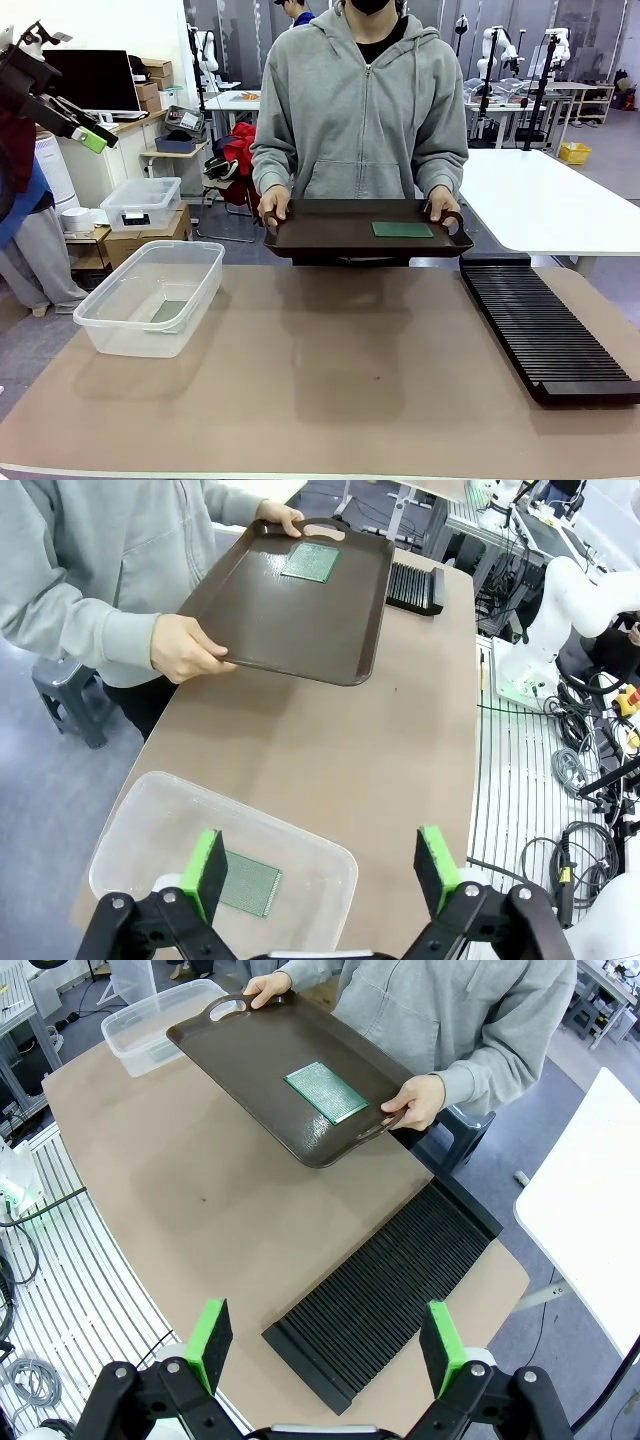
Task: Sort PCBs into racks and boxes based on the side picked up.
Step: Pick up the Blank PCB handed by the Human.
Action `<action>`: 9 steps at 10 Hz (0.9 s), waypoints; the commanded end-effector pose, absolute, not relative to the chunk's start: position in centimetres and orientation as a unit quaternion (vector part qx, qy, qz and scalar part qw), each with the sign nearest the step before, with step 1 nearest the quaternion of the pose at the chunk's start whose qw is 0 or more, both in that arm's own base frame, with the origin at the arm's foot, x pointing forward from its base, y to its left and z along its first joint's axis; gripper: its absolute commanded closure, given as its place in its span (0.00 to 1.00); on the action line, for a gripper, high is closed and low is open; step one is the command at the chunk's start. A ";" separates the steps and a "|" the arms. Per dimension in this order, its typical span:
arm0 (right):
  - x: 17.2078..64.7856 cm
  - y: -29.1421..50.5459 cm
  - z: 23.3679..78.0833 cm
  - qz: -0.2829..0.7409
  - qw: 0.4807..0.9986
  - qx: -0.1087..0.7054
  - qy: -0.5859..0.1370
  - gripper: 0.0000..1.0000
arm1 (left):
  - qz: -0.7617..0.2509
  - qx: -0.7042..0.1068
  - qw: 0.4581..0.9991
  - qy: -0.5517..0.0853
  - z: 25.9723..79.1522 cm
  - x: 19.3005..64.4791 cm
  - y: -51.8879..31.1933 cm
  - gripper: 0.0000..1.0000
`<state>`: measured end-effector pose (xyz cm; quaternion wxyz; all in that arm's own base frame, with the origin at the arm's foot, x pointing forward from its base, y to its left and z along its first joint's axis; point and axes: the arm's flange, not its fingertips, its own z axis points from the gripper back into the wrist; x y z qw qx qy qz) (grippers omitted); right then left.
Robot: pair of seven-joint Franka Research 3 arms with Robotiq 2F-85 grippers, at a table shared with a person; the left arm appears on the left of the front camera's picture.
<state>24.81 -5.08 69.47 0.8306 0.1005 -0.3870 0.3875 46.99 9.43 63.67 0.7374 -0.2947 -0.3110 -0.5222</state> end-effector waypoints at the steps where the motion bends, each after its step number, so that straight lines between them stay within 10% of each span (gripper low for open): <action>1: 24.8 -5.1 69.3 0.388 0.832 0.102 -0.384 0.00 | -0.516 -0.295 0.742 -0.309 63.8 47.0 9.5 0.00; 9: 24.8 -5.1 69.3 0.388 0.832 0.102 -0.384 0.00 | -0.480 -0.242 0.792 -0.289 65.3 46.2 9.0 0.00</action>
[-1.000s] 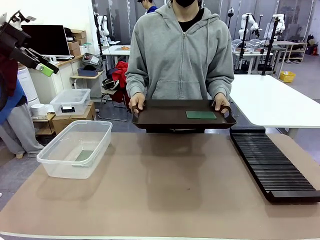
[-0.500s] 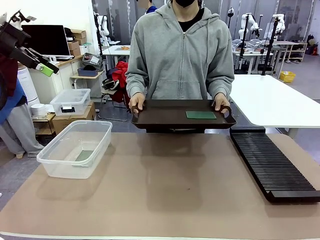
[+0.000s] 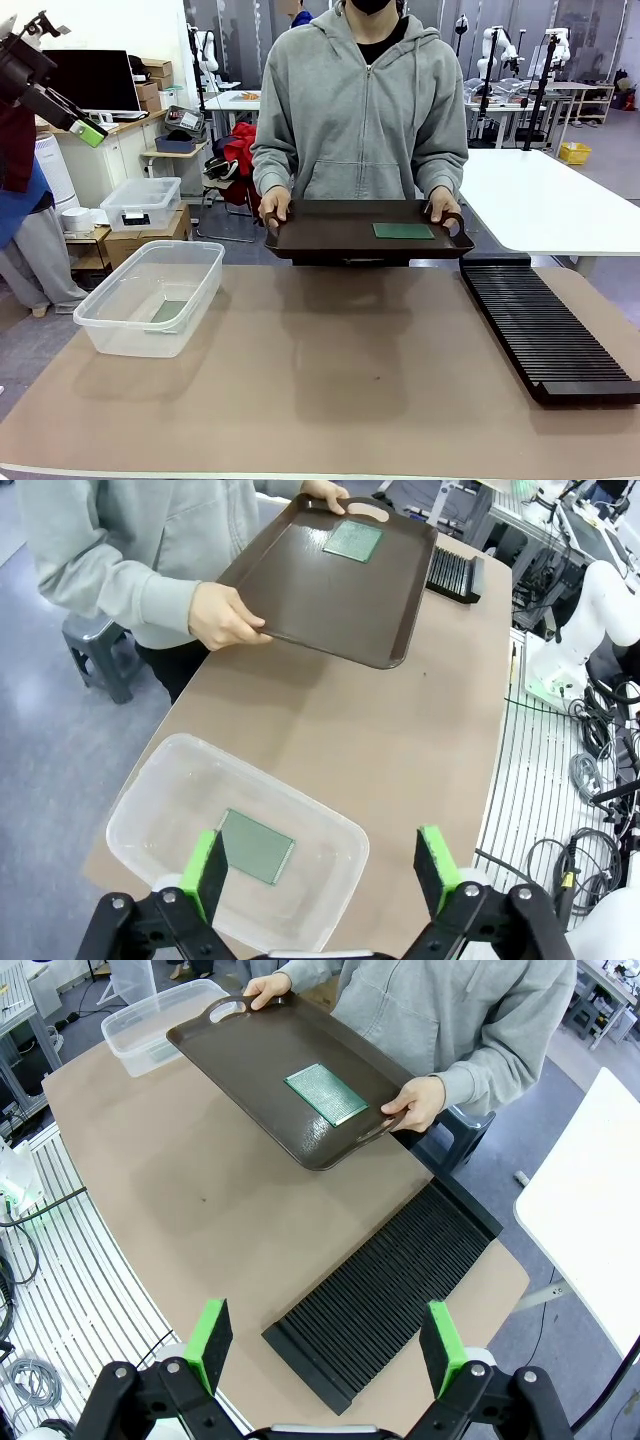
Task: Sort PCBs into racks and boxes based on the side picked up.
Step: Pick up the Blank PCB handed by the Human.
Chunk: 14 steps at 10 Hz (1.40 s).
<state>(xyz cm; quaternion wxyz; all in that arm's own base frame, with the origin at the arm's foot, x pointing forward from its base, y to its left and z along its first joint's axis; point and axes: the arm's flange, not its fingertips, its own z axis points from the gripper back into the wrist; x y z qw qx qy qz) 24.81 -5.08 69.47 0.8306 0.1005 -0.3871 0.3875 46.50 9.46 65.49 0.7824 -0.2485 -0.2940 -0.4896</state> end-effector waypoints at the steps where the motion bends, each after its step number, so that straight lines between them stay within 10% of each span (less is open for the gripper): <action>1: 24.8 -5.1 69.3 0.388 0.832 0.102 -0.384 0.00 | -0.473 -0.244 0.795 -0.292 65.5 46.1 9.0 0.00; 14: 24.8 -5.1 69.3 0.388 0.832 0.102 -0.384 0.00 | -0.523 -0.198 0.759 -0.333 66.9 44.9 8.1 0.00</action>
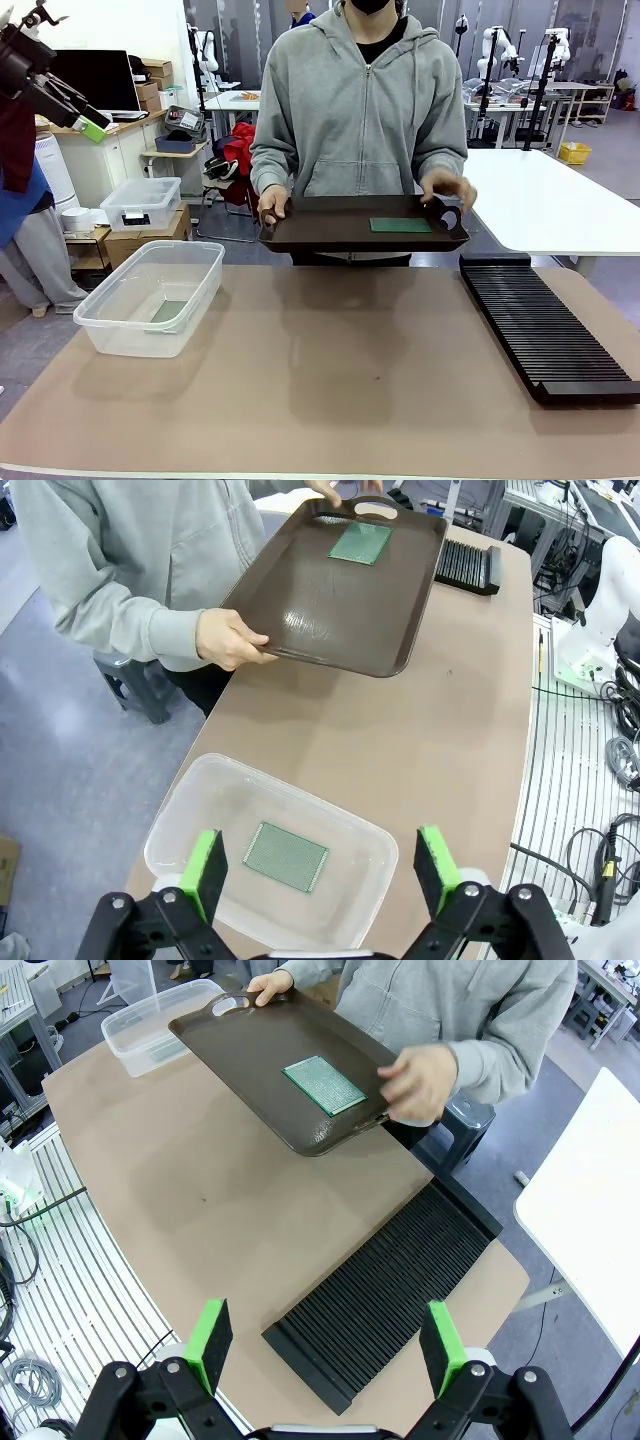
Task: Sort PCBs into racks and boxes based on the side picked up.
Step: Pick up the Blank PCB handed by the Human.
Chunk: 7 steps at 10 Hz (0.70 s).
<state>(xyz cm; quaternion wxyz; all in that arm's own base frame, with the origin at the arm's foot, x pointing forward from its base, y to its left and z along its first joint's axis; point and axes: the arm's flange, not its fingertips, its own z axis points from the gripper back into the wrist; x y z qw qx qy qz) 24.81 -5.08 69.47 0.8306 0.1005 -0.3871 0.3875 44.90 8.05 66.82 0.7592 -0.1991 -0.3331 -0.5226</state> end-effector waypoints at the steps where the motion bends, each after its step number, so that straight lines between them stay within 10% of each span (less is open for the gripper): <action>1: 24.8 -5.1 69.3 0.388 0.832 0.102 -0.384 0.00 | -0.523 -0.198 0.759 -0.333 66.9 44.9 8.1 0.00; 7: 24.8 -5.1 69.3 0.388 0.832 0.102 -0.384 0.00 | -0.523 -0.198 0.759 -0.333 66.9 44.9 8.1 0.00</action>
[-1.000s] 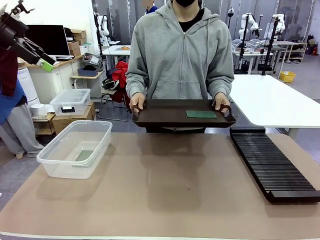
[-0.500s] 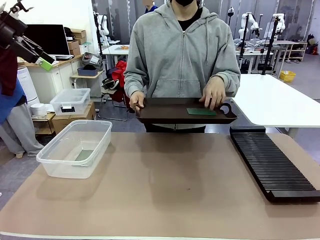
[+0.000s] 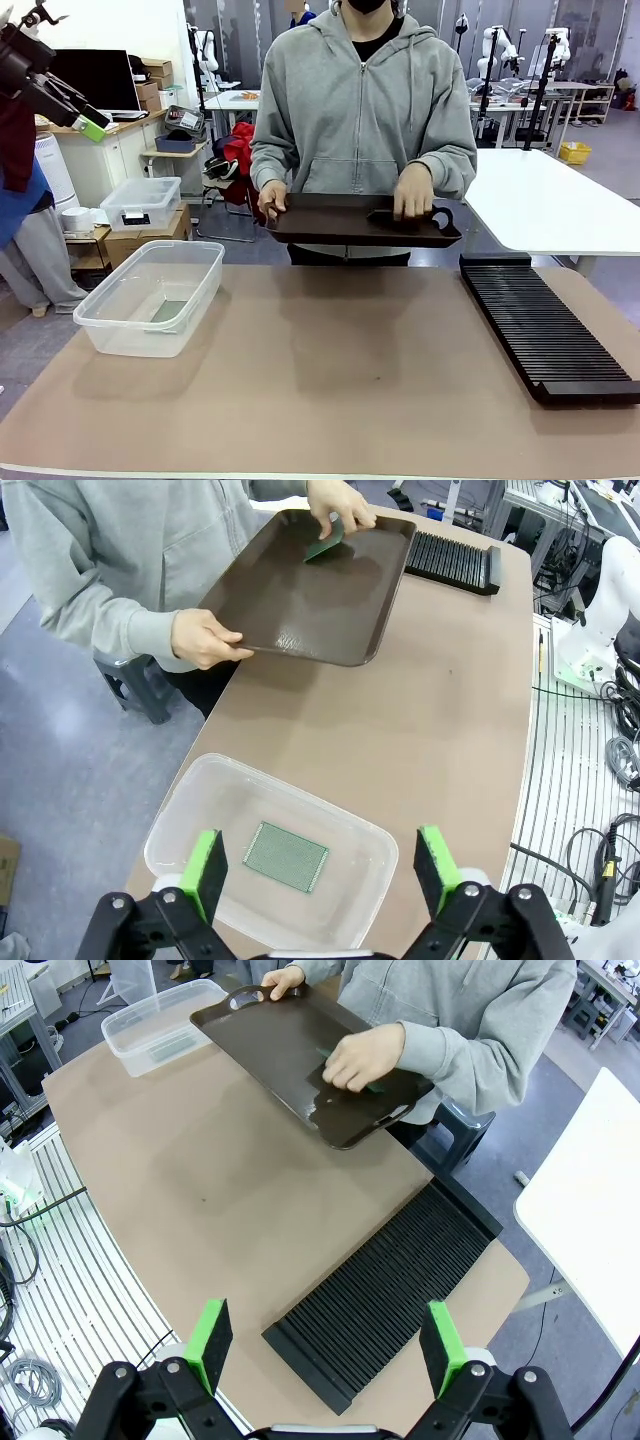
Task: Sort PCBs into racks and boxes based on the side picked up.
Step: Pick up the Blank PCB handed by the Human.
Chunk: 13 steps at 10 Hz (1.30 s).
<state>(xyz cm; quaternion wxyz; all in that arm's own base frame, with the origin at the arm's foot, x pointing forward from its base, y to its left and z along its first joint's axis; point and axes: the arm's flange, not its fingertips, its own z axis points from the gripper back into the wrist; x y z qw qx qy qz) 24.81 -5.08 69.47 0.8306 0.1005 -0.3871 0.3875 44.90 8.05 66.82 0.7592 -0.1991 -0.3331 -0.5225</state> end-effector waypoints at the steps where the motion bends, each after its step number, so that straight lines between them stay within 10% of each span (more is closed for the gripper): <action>1: 24.8 -5.1 69.3 0.388 0.832 0.102 -0.384 0.00 | -0.523 -0.198 0.759 -0.333 66.9 44.9 8.1 0.00; 13: 24.8 -5.1 69.3 0.388 0.832 0.102 -0.384 0.00 | -0.523 -0.198 0.759 -0.333 66.9 44.9 8.1 0.00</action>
